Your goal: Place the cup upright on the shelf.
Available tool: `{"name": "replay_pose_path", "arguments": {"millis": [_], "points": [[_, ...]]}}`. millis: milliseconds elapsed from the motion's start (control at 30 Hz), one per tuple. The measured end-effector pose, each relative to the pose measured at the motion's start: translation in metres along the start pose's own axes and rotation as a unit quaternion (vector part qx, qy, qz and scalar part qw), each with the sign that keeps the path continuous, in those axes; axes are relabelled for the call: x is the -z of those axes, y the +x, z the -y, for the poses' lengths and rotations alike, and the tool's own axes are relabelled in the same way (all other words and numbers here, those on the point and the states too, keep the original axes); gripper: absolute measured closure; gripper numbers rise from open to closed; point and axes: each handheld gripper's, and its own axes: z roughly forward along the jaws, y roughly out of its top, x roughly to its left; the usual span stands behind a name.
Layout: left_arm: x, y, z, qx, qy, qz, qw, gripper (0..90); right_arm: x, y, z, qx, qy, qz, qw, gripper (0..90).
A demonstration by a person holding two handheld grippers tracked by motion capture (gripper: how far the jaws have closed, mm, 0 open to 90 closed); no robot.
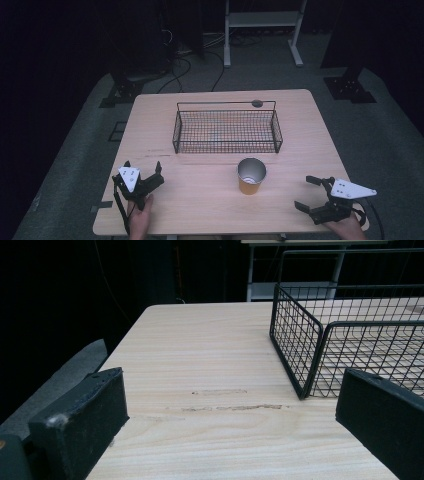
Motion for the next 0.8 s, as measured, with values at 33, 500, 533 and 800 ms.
{"name": "replay_pose_path", "arguments": {"millis": [33, 500, 533, 800], "points": [[0.000, 0.000, 0.000, 0.000, 0.001, 0.000, 1.0000, 0.0, 0.000, 0.000, 0.000, -0.001, 0.000, -0.001, 1.0000, 1.2], [0.001, 0.001, 0.000, 0.000, -0.003, 0.005, 1.0000, 0.0, -0.010, 0.009, -0.011, 0.015, 0.006, -0.018, 0.9997, 1.2], [0.001, 0.000, 0.000, 0.000, -0.003, 0.005, 1.0000, 0.0, -0.011, 0.009, -0.012, 0.015, 0.006, -0.019, 0.9997, 1.2], [0.001, 0.000, 0.000, -0.003, -0.002, 0.004, 1.0000, 0.0, -0.015, 0.009, -0.020, 0.016, 0.003, -0.029, 0.9994, 1.2]]}}
